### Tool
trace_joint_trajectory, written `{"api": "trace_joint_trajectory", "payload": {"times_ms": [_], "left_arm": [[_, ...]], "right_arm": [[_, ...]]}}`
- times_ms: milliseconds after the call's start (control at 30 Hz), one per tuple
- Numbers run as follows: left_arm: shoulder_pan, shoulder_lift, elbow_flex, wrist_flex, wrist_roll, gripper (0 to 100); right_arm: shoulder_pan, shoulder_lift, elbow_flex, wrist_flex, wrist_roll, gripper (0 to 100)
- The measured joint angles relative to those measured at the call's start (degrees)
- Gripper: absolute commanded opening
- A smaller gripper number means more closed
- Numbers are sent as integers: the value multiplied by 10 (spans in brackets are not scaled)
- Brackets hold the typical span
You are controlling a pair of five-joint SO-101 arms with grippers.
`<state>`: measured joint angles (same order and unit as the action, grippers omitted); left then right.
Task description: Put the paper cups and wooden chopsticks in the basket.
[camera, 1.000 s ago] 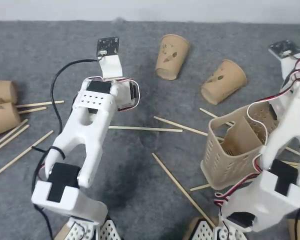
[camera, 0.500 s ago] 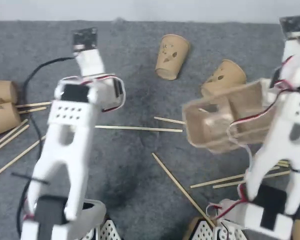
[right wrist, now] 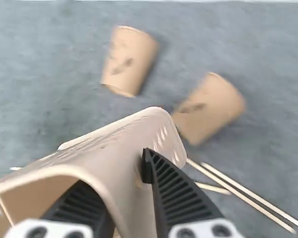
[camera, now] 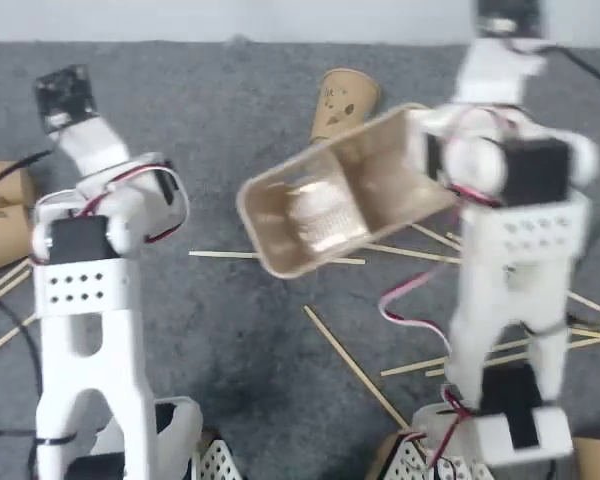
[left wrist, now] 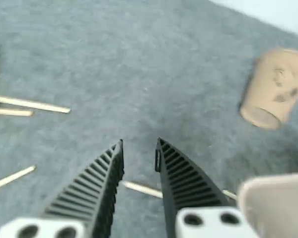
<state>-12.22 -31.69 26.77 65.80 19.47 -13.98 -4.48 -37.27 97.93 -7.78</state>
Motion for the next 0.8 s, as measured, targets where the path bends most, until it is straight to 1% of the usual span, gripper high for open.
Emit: {"api": "trace_joint_trajectory", "payload": {"times_ms": [133,267,333,433,500,633,800], "left_arm": [[-40,-2,4,31,0,104],[-84,-4,45,39,-1,104],[-95,-5,86,11,9,104],[-103,-5,153,-60,47,105],[-103,-5,178,-100,50,105],[-104,-5,199,-135,53,105],[-104,-5,219,-173,53,105]], "right_arm": [[-52,79,-18,-34,-31,7],[-69,129,-22,-93,-79,7],[-69,150,-23,-124,-111,7],[-69,179,-23,-155,-148,7],[-69,198,-23,-165,-173,7],[-74,242,-25,-178,-218,7],[-75,283,-30,-185,-232,7]]}}
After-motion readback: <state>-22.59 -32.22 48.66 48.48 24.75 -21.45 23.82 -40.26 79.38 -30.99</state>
